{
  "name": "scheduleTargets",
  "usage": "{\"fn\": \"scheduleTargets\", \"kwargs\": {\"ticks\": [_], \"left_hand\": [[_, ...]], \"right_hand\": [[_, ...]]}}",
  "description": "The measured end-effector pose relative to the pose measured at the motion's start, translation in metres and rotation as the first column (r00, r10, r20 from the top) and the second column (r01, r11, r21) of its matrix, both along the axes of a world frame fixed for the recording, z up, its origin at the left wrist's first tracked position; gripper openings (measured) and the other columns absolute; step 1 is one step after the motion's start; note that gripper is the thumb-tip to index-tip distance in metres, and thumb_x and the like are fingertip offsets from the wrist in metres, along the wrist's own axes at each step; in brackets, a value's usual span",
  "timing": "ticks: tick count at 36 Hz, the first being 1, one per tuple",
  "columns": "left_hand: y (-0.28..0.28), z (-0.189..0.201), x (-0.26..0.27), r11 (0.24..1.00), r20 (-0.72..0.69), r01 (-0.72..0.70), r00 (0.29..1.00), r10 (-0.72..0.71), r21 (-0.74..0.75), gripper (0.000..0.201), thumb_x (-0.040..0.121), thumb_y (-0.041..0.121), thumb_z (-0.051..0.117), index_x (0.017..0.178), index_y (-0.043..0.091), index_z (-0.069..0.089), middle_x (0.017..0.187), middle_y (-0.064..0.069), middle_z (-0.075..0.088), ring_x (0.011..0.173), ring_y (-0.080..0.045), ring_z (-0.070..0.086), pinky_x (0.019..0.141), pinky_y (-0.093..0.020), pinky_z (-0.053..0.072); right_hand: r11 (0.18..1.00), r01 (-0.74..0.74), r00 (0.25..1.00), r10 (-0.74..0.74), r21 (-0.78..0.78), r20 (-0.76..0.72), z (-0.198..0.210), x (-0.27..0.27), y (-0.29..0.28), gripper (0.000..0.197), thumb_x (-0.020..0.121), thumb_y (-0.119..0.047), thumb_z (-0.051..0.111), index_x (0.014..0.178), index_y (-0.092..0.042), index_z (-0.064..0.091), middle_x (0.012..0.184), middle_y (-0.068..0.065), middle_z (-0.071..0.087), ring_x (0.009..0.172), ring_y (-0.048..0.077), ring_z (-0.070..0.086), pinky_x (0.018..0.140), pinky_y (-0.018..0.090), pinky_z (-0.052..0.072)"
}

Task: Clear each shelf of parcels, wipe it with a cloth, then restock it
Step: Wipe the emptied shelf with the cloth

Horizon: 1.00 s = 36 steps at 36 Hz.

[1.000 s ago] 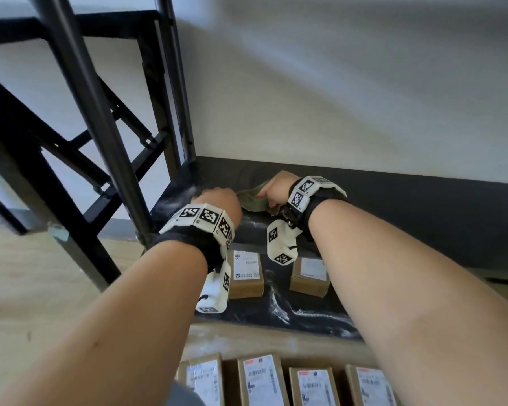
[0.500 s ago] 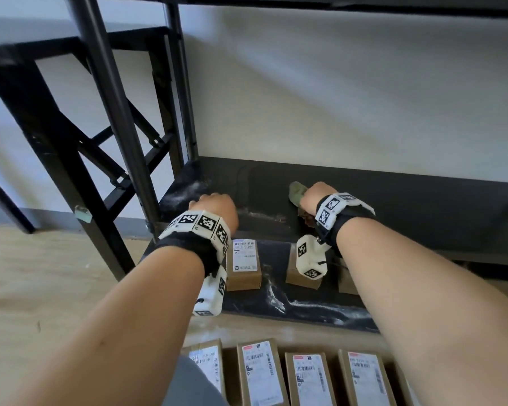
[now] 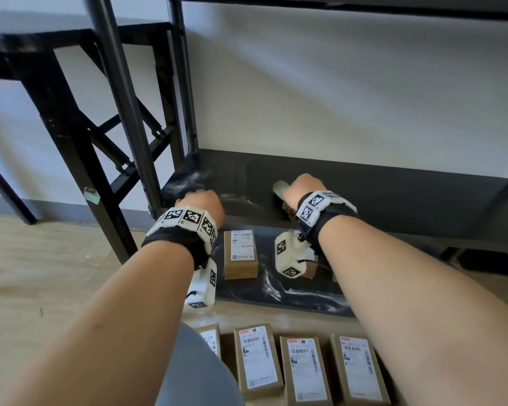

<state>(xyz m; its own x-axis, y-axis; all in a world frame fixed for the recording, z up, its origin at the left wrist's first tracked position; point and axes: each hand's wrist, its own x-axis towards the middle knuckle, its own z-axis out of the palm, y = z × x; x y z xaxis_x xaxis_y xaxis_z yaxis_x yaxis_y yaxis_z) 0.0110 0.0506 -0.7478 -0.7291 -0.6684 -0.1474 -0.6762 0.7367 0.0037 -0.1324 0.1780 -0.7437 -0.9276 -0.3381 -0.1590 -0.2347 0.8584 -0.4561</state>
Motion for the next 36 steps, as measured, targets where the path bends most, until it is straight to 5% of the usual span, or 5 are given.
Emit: {"fn": "scheduleTargets", "kwargs": {"ticks": [5, 19, 26, 33, 36], "left_hand": [[-0.001, -0.006, 0.003, 1.000, -0.009, -0.016, 1.000, 0.016, 0.012, 0.039, 0.092, 0.012, 0.052, 0.130, 0.007, 0.048, 0.131, -0.015, 0.051, 0.121, -0.033, 0.048, 0.098, -0.046, 0.041], [-0.046, -0.007, -0.009, 0.999, 0.023, 0.031, 0.999, -0.030, -0.029, 0.049, 0.090, 0.012, 0.049, 0.138, 0.012, 0.044, 0.142, -0.012, 0.042, 0.130, -0.034, 0.039, 0.104, -0.045, 0.036], [-0.065, -0.003, -0.017, 0.998, 0.018, -0.043, 0.999, 0.042, 0.038, 0.052, 0.090, 0.014, 0.050, 0.141, 0.013, 0.040, 0.138, -0.014, 0.047, 0.125, -0.033, 0.046, 0.100, -0.046, 0.045], [-0.080, -0.008, -0.025, 1.000, -0.078, 0.011, 0.997, -0.010, 0.017, 0.045, 0.087, 0.008, 0.044, 0.132, 0.015, 0.049, 0.127, -0.013, 0.055, 0.114, -0.032, 0.055, 0.089, -0.039, 0.049], [-0.082, -0.008, -0.030, 1.000, -0.079, 0.001, 0.997, 0.001, 0.026, 0.042, 0.088, 0.011, 0.044, 0.130, 0.012, 0.049, 0.126, -0.014, 0.055, 0.113, -0.033, 0.055, 0.092, -0.042, 0.050]], "right_hand": [[0.984, 0.024, 0.998, -0.012, 0.178, -0.066, -0.001, 0.000, 0.012, 0.032, 0.092, -0.027, 0.054, 0.066, -0.009, 0.049, 0.066, 0.006, 0.053, 0.065, 0.024, 0.055, 0.066, 0.029, 0.044], [0.971, -0.205, 0.978, 0.207, 0.122, -0.004, -0.008, 0.027, -0.082, 0.022, 0.095, -0.016, 0.048, 0.077, -0.007, 0.058, 0.097, 0.010, 0.066, 0.086, 0.028, 0.063, 0.076, 0.031, 0.046], [0.948, -0.312, 0.948, 0.307, 0.055, 0.086, -0.018, 0.021, -0.117, 0.044, 0.098, -0.042, 0.043, 0.107, -0.005, 0.064, 0.104, 0.008, 0.064, 0.098, 0.027, 0.061, 0.084, 0.032, 0.043], [0.991, -0.108, 0.994, 0.110, -0.082, 0.014, -0.002, -0.027, -0.096, 0.048, 0.093, -0.050, 0.049, 0.088, -0.005, 0.064, 0.098, 0.014, 0.067, 0.080, 0.031, 0.060, 0.068, 0.031, 0.041], [0.996, -0.061, 0.998, 0.062, 0.072, -0.003, 0.003, -0.044, -0.089, 0.032, 0.099, -0.025, 0.043, 0.103, -0.001, 0.063, 0.122, 0.018, 0.062, 0.107, 0.034, 0.060, 0.086, 0.037, 0.048]]}}
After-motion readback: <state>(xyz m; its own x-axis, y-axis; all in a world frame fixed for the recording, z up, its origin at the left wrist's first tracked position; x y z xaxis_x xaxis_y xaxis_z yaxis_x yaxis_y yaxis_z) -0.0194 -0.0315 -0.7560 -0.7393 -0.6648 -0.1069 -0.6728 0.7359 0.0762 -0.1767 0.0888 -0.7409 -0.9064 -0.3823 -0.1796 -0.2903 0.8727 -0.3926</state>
